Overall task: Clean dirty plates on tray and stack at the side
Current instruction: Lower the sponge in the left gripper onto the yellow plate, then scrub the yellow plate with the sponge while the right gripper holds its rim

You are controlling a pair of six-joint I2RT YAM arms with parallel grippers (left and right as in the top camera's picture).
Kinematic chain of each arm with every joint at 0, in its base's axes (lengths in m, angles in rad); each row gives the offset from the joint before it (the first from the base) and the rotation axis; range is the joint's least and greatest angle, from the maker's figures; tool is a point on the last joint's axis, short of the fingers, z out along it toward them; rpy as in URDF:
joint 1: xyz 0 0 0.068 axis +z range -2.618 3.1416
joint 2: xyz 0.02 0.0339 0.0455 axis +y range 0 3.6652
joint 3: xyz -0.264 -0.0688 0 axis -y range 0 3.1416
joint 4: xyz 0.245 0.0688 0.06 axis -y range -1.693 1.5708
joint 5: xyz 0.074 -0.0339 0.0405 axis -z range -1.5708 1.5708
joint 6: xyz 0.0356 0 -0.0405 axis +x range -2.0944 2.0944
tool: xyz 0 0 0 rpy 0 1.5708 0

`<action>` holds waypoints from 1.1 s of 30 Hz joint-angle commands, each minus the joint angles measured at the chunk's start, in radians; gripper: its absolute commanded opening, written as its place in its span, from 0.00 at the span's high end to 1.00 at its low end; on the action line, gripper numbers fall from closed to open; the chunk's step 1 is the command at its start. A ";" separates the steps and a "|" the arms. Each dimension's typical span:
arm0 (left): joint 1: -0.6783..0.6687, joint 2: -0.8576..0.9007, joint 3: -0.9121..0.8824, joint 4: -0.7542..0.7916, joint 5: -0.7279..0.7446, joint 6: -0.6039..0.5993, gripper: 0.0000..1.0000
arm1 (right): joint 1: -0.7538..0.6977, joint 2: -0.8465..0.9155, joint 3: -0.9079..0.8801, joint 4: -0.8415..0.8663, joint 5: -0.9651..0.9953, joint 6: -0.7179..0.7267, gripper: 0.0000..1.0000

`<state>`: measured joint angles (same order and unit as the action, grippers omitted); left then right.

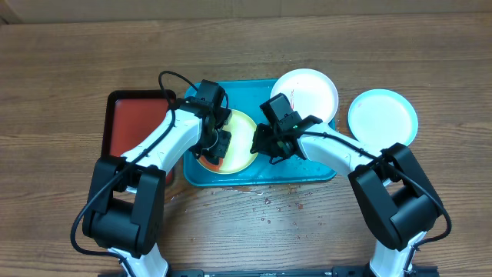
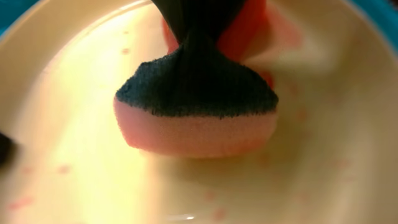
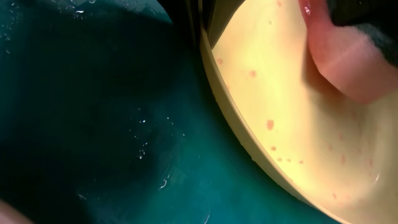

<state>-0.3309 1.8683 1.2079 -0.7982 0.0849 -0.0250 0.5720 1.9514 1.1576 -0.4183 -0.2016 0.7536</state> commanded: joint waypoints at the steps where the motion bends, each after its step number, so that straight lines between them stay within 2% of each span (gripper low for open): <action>1: -0.012 0.010 -0.015 0.032 0.190 0.056 0.96 | 0.003 0.014 -0.011 -0.006 0.036 0.001 0.96; 7: -0.010 0.010 -0.015 0.174 0.176 0.021 0.96 | 0.003 0.014 -0.011 -0.006 0.036 0.001 0.96; 10: -0.010 0.010 -0.015 0.252 0.064 -0.039 0.96 | 0.003 0.014 -0.011 -0.006 0.036 -0.002 0.96; 14: -0.009 0.010 -0.015 0.323 -0.161 -0.121 0.96 | 0.003 0.014 -0.011 -0.006 0.036 -0.002 0.96; 17: -0.009 0.010 -0.015 0.311 -0.304 -0.171 0.96 | 0.003 0.014 -0.011 -0.006 0.036 -0.002 0.96; 21: -0.009 0.010 -0.015 0.230 -0.384 -0.204 0.96 | 0.003 0.014 -0.011 -0.006 0.037 -0.002 0.96; 24: -0.009 0.010 -0.015 0.151 -0.351 -0.198 0.96 | 0.003 0.014 -0.011 0.000 0.037 -0.002 0.96; 26: -0.009 0.010 -0.015 0.096 -0.262 -0.150 0.96 | 0.003 0.014 -0.011 0.002 0.037 -0.002 0.96; 30: -0.009 0.010 -0.015 0.020 0.079 0.052 0.96 | 0.003 0.014 -0.011 0.004 0.036 -0.002 0.96; 33: -0.010 0.010 -0.015 0.014 0.262 0.140 0.96 | 0.003 0.014 -0.011 0.005 0.036 -0.002 0.96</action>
<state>-0.3340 1.8683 1.1973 -0.7799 0.0429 -0.0380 0.5720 1.9514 1.1576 -0.4122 -0.1986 0.7452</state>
